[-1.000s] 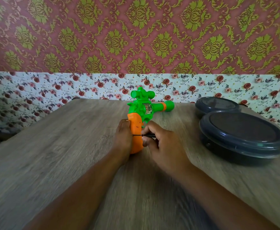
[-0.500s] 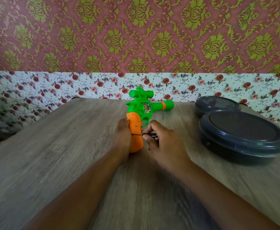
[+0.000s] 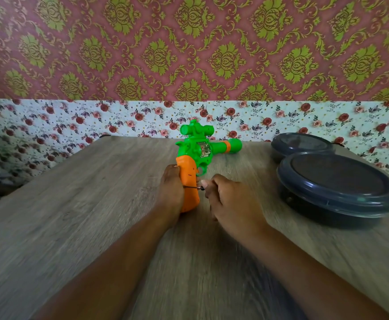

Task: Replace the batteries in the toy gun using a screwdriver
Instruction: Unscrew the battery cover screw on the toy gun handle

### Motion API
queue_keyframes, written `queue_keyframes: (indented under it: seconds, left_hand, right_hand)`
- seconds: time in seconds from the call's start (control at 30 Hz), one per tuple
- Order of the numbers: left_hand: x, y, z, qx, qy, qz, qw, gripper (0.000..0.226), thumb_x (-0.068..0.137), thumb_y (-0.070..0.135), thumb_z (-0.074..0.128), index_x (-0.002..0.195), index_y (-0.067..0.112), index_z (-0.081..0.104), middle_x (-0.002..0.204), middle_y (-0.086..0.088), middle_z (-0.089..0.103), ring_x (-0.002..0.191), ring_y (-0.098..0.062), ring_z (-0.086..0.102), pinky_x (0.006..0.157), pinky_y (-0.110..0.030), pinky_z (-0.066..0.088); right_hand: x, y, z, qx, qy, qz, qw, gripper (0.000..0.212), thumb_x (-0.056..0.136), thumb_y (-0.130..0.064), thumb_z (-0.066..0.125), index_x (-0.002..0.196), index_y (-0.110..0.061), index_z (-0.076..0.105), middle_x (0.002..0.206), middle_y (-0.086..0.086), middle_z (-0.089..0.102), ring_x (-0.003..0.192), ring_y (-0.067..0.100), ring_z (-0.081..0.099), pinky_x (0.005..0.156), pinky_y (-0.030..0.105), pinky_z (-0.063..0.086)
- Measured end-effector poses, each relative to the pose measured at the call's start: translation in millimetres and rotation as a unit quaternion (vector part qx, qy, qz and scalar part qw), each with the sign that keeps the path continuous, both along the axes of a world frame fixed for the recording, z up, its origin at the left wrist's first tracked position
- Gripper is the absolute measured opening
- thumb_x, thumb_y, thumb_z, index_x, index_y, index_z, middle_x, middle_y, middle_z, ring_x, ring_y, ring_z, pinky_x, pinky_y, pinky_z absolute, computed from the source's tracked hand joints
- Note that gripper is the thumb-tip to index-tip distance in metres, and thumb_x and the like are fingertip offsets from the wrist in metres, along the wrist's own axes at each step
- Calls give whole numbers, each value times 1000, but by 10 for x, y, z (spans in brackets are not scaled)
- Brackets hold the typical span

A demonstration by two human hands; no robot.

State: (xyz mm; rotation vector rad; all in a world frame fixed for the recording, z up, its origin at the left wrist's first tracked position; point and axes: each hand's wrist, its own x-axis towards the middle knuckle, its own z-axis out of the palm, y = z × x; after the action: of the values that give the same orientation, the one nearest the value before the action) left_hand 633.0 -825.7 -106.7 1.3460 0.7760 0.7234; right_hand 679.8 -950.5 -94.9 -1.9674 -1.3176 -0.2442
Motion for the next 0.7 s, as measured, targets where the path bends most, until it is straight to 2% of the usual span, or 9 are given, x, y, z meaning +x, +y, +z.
queue_keyframes:
  seconds: [0.07, 0.17, 0.27, 0.33, 0.4, 0.5, 0.57, 0.63, 0.7]
  left_hand:
    - [14, 23, -8, -1, -6, -2, 1000, 53, 96, 43, 23, 116, 8, 57, 104, -17, 69, 80, -25, 64, 83, -39, 49]
    - [15, 26, -18, -2, 0, -1, 1000, 53, 97, 43, 23, 116, 9, 58, 104, -17, 68, 84, -26, 62, 81, -36, 48]
    - [16, 58, -45, 6, -10, -2, 1000, 47, 99, 39, 24, 98, 12, 62, 85, -10, 66, 74, -20, 58, 70, -30, 46]
    - [5, 38, -37, 24, -16, -4, 1000, 42, 100, 35, 24, 83, 17, 58, 74, -5, 61, 68, -17, 55, 63, -28, 42]
    - [7, 41, -42, 32, -18, -4, 999, 40, 99, 36, 24, 86, 14, 55, 75, -6, 60, 69, -18, 54, 64, -28, 41]
    - [18, 58, -54, 36, -10, 5, 999, 37, 98, 38, 25, 88, 14, 52, 80, -9, 57, 70, -21, 53, 65, -30, 42]
    - [22, 59, -61, 46, -2, 8, 999, 37, 98, 38, 25, 93, 13, 52, 84, -10, 57, 72, -21, 53, 66, -31, 42]
    - [18, 70, -65, 54, -2, 10, 998, 37, 99, 36, 25, 91, 14, 53, 84, -10, 59, 71, -20, 53, 66, -30, 41]
    - [14, 53, -52, 46, -6, 14, 999, 38, 100, 35, 24, 85, 17, 53, 77, -7, 60, 66, -18, 54, 64, -28, 41]
  right_hand:
    - [-2, 7, 10, 2, 2, 16, 1000, 21, 95, -35, 42, 89, -18, 53, 71, 5, 67, 65, 24, 62, 64, 40, 51]
    - [-3, 6, 25, 12, 21, 34, 999, 12, 93, -30, 49, 84, -25, 44, 68, 0, 62, 63, 21, 60, 63, 40, 51]
    - [13, 5, 12, 35, 45, 46, 997, 8, 88, -24, 57, 85, -23, 50, 70, -5, 60, 65, 20, 61, 64, 42, 52]
    - [22, 10, 7, 56, 74, 54, 994, 8, 86, -21, 60, 84, -24, 53, 70, -7, 61, 65, 19, 62, 65, 43, 52]
    - [25, 14, 9, 72, 101, 62, 990, 6, 85, -19, 61, 85, -25, 57, 68, -9, 62, 64, 14, 61, 65, 43, 52]
    - [13, 18, -5, 88, 121, 77, 986, 9, 87, -17, 59, 86, -25, 58, 67, -11, 62, 66, 8, 61, 68, 40, 52]
    - [-10, 31, -31, 83, 111, 83, 987, 1, 89, -24, 54, 89, -25, 55, 70, -11, 62, 70, 10, 63, 67, 42, 52]
    - [-35, 42, -51, 69, 68, 57, 994, 18, 92, -38, 44, 90, -22, 51, 71, -5, 63, 66, 16, 62, 62, 43, 51]
    - [-35, 39, -40, 43, 17, 18, 999, 27, 95, -42, 36, 89, -19, 49, 67, 2, 64, 58, 19, 59, 57, 43, 50]
